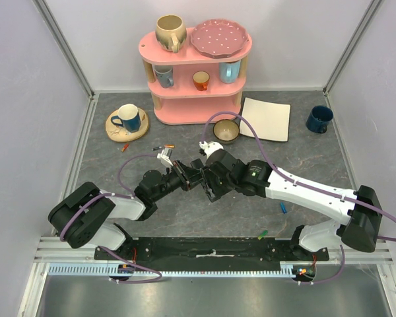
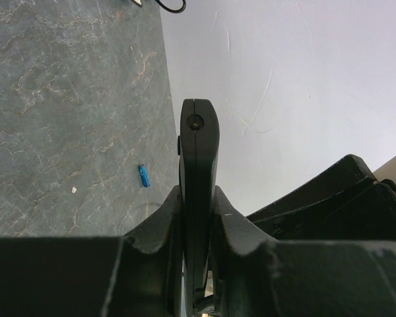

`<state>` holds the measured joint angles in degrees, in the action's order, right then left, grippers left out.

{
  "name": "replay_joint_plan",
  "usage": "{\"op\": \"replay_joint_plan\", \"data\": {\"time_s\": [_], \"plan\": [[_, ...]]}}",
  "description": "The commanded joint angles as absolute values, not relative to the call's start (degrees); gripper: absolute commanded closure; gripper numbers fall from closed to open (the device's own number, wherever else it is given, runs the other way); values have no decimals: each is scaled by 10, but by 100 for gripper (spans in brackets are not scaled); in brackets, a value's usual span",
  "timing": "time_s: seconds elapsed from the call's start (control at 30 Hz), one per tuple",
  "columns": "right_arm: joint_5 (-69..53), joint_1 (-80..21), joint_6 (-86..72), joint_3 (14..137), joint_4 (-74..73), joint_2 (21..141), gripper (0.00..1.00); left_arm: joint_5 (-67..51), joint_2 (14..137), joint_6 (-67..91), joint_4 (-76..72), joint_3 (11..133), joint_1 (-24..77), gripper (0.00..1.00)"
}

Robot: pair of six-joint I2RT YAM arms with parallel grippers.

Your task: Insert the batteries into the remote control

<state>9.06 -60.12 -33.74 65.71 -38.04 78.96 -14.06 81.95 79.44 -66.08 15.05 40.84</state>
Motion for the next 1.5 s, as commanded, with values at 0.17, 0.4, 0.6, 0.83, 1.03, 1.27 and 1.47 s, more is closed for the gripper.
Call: {"op": "replay_joint_plan", "data": {"time_s": [0.17, 0.4, 0.6, 0.83, 1.03, 1.27, 1.47], "plan": [[80, -592, -345, 638, -362, 788, 65, -216, 807, 842, -889, 191, 419, 98], [77, -588, -346, 637, -356, 789, 66, -222, 803, 836, -889, 194, 427, 98], [74, -588, -345, 637, -355, 790, 66, -224, 803, 834, -889, 193, 429, 98], [77, -586, -334, 644, -363, 802, 65, -238, 813, 836, -888, 200, 433, 98], [69, -586, -330, 650, -368, 800, 64, -230, 816, 835, -888, 197, 433, 98], [64, -586, -329, 646, -376, 780, 57, -221, 831, 832, -888, 195, 430, 98], [60, -587, -326, 644, -381, 773, 51, -214, 839, 833, -888, 194, 428, 98]]}}
